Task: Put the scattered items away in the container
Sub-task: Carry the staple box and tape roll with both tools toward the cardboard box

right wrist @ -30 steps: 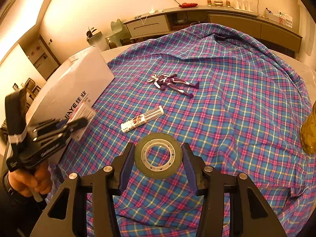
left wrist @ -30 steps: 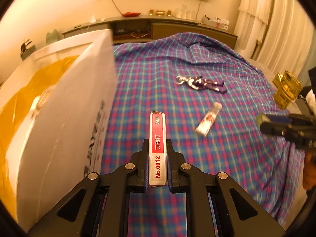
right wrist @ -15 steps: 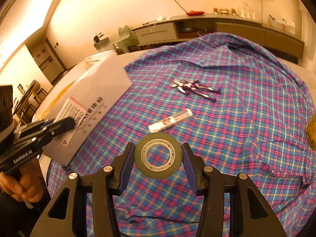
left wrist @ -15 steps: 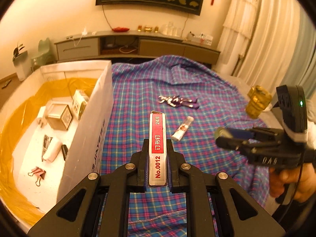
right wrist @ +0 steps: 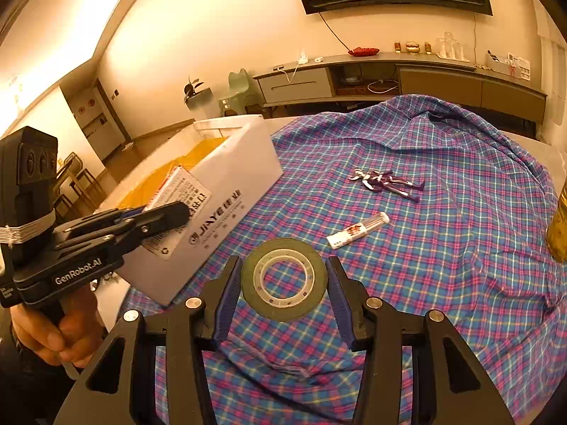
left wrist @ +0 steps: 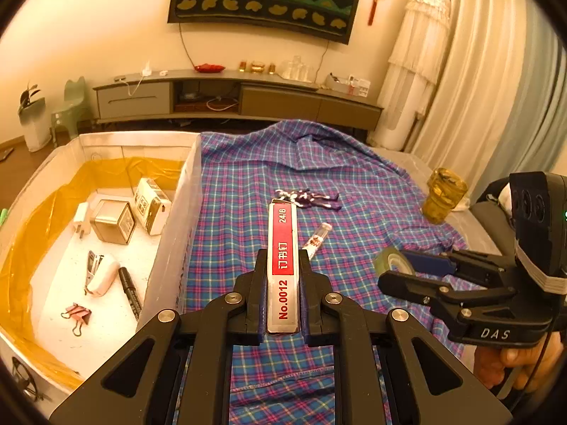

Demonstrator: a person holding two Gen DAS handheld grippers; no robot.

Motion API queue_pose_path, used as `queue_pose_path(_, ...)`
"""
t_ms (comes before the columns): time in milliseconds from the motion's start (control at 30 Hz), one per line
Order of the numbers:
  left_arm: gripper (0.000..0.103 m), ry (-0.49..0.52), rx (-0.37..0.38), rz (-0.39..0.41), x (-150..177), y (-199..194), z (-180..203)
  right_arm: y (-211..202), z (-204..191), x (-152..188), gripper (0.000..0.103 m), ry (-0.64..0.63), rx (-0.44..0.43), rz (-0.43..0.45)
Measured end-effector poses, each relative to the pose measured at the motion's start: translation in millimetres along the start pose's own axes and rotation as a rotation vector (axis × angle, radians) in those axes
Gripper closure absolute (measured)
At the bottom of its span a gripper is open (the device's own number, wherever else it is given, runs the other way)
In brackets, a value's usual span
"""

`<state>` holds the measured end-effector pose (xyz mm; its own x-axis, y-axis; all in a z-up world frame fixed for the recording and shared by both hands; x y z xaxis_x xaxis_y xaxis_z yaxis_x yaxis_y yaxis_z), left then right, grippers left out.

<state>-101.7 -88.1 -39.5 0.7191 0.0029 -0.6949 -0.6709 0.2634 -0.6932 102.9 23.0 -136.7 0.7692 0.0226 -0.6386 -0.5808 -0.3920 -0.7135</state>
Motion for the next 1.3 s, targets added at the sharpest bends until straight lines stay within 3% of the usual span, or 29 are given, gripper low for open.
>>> queue_pose_path(700, 0.089, -0.069, 0.100, 0.139, -19, -60, -31, -33, -86, -49, 0.054, -0.103, 0.008, 0.077)
queue_pose_path(1300, 0.089, -0.198, 0.110, 0.199, -30, -96, -98, -11, -172, -93, 0.054, -0.230, -0.040, 0.061)
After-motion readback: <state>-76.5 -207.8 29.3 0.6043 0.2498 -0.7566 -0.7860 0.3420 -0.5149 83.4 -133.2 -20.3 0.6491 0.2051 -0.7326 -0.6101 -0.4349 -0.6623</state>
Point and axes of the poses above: each gripper's, at about its wrist camera, not at the fingertips, and y roughly the way its jaws point, z to its right, x to its underside, the point moved 3 cm from there along y, roughly the way its jaws point, and after that the axes turned 5 degrees about -z, right-handed, at the moved point
